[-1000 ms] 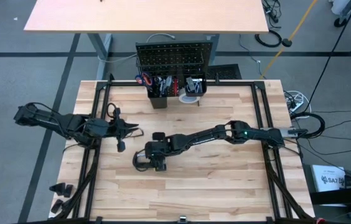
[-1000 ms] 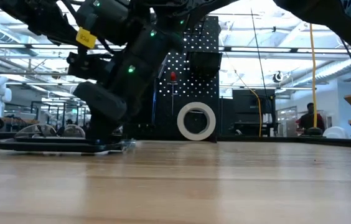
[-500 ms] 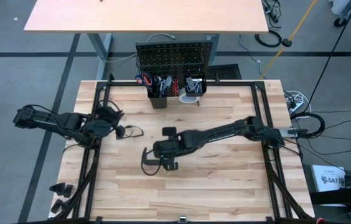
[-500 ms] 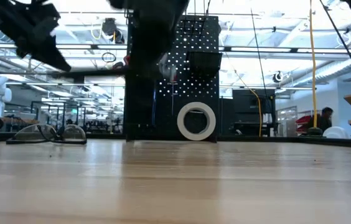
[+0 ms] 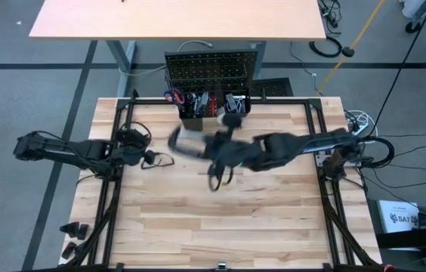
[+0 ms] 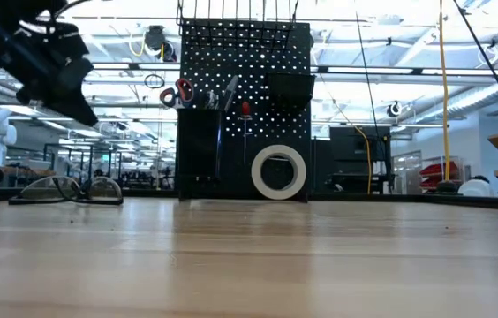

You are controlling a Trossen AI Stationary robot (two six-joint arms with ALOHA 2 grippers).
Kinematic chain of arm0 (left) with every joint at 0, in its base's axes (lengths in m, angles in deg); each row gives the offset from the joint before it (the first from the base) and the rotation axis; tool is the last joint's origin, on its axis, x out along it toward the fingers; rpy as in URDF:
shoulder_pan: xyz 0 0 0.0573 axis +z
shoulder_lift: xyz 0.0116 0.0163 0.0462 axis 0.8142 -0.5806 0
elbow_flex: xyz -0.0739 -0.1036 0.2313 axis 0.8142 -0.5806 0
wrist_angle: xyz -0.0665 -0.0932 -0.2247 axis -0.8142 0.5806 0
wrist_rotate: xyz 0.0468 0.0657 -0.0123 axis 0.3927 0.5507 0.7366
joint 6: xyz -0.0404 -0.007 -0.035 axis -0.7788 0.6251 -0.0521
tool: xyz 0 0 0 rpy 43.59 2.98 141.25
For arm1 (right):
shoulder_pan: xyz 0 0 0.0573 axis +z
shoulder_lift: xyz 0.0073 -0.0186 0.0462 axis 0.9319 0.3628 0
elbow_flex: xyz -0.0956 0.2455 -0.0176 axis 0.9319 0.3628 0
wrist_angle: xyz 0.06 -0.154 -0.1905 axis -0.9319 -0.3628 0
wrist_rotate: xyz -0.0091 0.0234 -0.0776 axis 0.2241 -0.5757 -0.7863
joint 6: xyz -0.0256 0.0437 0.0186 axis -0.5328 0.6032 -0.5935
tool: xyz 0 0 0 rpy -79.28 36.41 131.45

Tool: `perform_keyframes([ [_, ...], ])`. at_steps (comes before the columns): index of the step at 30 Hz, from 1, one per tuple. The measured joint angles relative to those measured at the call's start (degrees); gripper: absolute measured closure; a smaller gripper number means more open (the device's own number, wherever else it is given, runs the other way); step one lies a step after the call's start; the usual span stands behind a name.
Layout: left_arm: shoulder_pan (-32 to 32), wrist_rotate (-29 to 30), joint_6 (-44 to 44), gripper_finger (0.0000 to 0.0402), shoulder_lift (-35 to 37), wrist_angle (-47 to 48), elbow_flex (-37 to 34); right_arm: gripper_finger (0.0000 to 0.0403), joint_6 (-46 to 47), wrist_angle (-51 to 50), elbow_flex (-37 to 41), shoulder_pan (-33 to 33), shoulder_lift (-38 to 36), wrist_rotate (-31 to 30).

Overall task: Hang tools onto peg board
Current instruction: Put the clamp on the black basket on the peg board

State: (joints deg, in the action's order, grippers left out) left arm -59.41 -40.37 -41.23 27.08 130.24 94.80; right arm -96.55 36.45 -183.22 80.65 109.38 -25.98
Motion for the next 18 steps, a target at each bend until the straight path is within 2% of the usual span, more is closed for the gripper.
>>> perform_keyframes([
  [2,0.31,-1.42,0.0,0.0402,-0.02,-1.16,-1.27,0.0373,-6.08,4.7,-0.02,-0.73,-1.56,-6.94],
  [4,0.43,-3.01,0.0,0.0402,-0.03,-2.84,-2.2,0.0373,-13.06,10.8,-0.02,-1.95,-2.67,-9.65],
  [11,0.41,-4.68,0.15,0.0402,-0.03,-3.12,-2.48,0.0373,-39.12,35.28,-0.17,-7.67,-3.78,-10.34],
  [15,0.41,-4.68,0.5,0.0402,-0.01,-3.12,-2.48,0.0373,-49.81,42.88,-1.28,-10.49,-3.78,-9.25],
  [18,0.41,-4.71,1.69,0.0402,-0.01,-3.62,-2.48,0.0373,-54.74,44.42,-2.38,-13.45,-3.78,-8.55],
])
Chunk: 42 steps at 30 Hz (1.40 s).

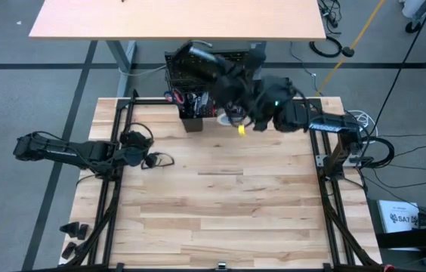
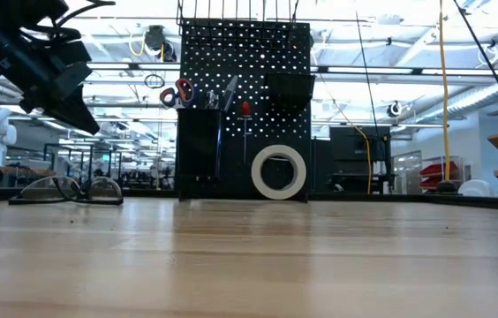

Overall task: Hang tools onto peg board
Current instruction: Put the clamp on the black basket on the peg board

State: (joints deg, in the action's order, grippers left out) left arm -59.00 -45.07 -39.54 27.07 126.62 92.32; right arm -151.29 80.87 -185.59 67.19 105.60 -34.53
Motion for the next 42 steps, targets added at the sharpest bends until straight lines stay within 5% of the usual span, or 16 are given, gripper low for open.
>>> perform_keyframes([
  [12,-0.02,-0.22,0.19,0.0402,-0.04,-1.56,0.0,0.0373,-0.38,-7.4,-0.47,-10.7,1.67,10.93],
  [42,0.0,-0.78,0.16,0.0402,-0.42,-2.15,0.0,0.0367,-0.02,-21.17,-0.53,-13.71,3.76,6.95],
])
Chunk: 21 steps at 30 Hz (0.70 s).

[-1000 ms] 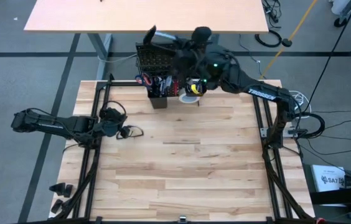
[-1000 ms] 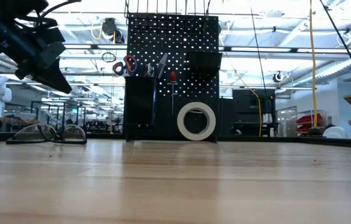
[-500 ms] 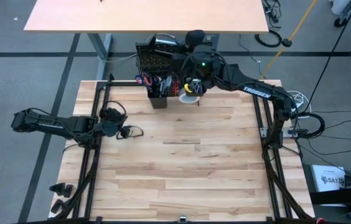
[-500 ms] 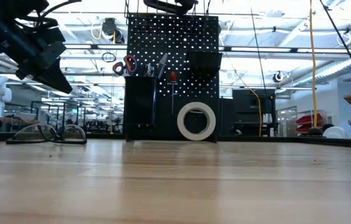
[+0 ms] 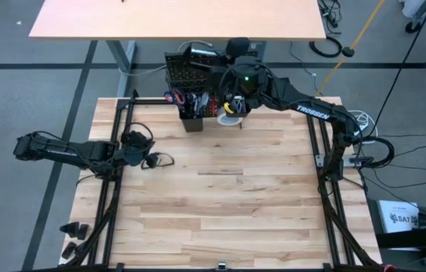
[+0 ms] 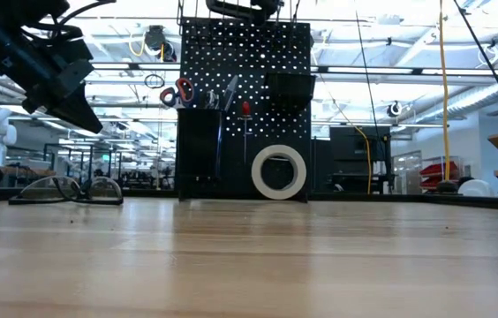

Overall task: Hang tools onto peg board
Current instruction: Put the clamp on the black basket on the peg board

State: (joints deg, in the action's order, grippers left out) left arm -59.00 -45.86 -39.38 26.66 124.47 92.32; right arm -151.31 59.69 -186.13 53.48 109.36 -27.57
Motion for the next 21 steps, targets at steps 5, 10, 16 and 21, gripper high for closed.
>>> perform_keyframes([
  [5,0.0,-0.16,0.03,0.0402,0.0,0.0,0.0,0.0308,0.4,2.08,0.0,-0.02,0.0,-1.16],
  [10,-0.01,-0.23,0.07,0.0402,0.0,0.0,0.0,0.0283,-1.76,2.18,-0.02,0.09,0.0,-1.0],
  [16,-0.01,-0.66,1.14,0.0402,0.0,-0.02,0.0,0.0288,-5.8,1.37,-0.02,1.15,0.0,-3.06],
  [21,-0.02,-0.72,1.17,0.0402,0.0,-0.06,0.0,0.0302,-6.4,1.01,0.02,1.6,0.02,-4.89],
])
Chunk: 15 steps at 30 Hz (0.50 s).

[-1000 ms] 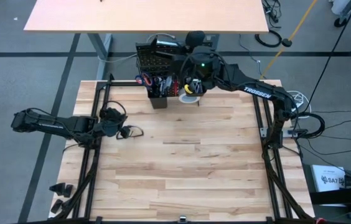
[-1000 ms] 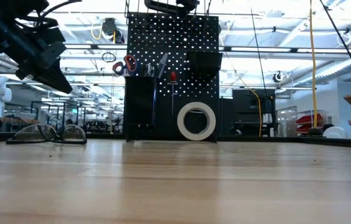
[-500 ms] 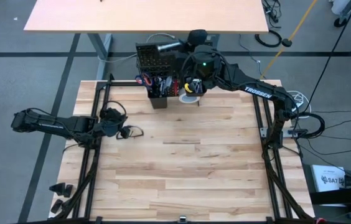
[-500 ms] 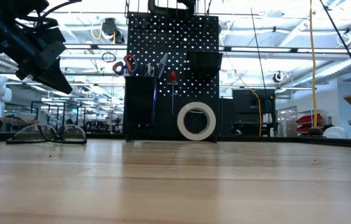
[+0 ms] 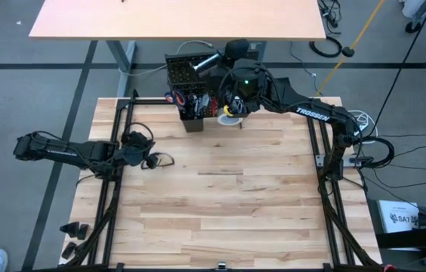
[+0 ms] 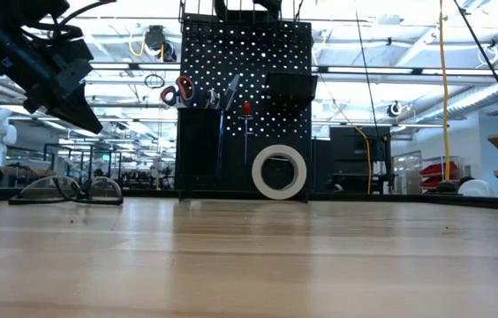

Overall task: Hang tools onto peg board
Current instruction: Put the clamp on the black basket on the peg board

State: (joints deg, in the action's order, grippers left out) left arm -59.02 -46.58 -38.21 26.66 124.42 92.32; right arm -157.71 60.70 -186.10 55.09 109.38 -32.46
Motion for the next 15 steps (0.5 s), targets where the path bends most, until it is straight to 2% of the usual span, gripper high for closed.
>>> perform_keyframes([
  [15,0.01,-0.01,0.04,0.0402,0.0,-0.5,0.0,0.0309,2.46,2.7,0.2,1.93,-3.02,0.26],
])
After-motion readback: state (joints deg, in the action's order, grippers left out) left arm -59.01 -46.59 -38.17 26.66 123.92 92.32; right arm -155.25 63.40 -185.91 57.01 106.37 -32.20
